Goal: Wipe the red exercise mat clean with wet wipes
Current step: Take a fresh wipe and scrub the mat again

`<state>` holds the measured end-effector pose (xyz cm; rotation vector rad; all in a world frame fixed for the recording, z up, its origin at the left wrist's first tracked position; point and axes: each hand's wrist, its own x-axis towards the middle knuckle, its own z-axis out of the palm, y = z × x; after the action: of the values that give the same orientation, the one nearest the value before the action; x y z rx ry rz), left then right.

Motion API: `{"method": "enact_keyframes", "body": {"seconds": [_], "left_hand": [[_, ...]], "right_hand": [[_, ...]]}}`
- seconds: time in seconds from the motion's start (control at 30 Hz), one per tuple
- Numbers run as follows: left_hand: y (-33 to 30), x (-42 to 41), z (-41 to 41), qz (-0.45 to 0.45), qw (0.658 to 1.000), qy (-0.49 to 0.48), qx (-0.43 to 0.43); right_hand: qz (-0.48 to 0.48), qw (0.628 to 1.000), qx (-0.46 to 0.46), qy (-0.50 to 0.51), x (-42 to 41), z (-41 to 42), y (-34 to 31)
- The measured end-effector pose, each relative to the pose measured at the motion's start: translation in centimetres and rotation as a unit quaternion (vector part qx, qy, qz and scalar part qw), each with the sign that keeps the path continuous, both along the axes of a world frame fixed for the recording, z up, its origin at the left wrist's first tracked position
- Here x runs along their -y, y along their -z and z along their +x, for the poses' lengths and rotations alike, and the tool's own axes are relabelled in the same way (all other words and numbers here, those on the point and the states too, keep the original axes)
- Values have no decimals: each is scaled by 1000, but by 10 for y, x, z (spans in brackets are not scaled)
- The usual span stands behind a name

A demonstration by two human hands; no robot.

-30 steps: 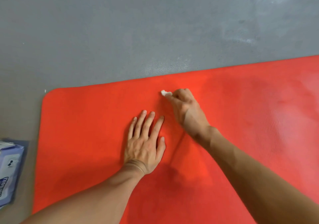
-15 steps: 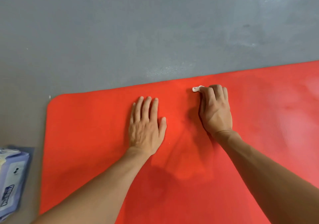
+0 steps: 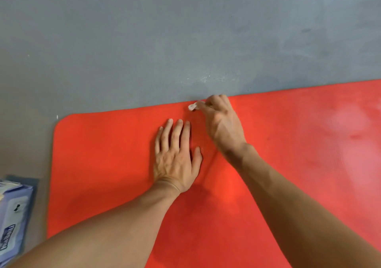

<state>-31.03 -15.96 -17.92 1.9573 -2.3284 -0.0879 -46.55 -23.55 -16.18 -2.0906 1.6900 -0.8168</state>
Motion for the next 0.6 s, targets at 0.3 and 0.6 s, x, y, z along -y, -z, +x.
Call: {"method": "enact_keyframes", "body": {"seconds": [0.3,0.6], "left_hand": [[1,0,1,-7,1000,1,2],[1,-1,0,-9,1000,3,13]], "right_hand": [[60,990,84,98,-36,7,-22],[39,955,-1,293,-34,-77,-3]]}}
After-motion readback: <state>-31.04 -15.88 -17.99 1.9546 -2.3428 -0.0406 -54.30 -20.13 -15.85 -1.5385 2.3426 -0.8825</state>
